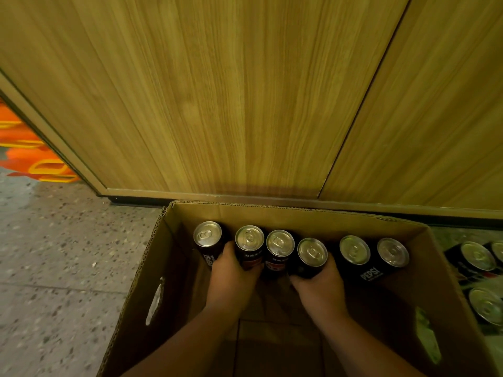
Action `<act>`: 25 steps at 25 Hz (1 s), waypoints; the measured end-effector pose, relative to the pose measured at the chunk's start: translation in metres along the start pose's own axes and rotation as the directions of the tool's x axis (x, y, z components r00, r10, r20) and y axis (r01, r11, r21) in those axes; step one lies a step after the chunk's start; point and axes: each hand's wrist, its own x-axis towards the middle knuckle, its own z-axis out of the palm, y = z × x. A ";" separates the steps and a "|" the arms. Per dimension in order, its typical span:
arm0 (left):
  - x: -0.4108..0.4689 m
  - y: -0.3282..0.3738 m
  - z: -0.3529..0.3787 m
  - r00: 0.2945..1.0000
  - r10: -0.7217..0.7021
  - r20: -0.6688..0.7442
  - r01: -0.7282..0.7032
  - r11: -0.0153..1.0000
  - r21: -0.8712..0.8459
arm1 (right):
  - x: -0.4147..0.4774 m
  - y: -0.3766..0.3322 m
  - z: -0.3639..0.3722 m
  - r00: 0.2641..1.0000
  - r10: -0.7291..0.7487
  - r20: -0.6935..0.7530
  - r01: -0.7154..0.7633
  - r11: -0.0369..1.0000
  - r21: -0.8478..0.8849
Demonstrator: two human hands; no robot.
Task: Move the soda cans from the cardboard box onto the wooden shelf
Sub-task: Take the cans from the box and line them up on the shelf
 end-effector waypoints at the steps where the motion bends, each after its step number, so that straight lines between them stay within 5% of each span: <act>1: -0.006 0.005 -0.006 1.000 0.004 0.016 -0.004 1.000 0.012 | -0.007 -0.005 -0.006 1.000 -0.005 0.029 0.006 1.000 -0.005; 12: -0.104 0.203 -0.153 0.995 0.068 0.070 -0.079 0.982 0.169 | -0.111 -0.227 -0.126 0.991 -0.085 0.107 0.090 0.995 -0.040; 25: -0.193 0.656 -0.417 0.913 0.381 0.147 -0.395 0.915 0.080 | -0.238 -0.716 -0.305 0.934 -0.294 0.201 0.285 0.956 0.071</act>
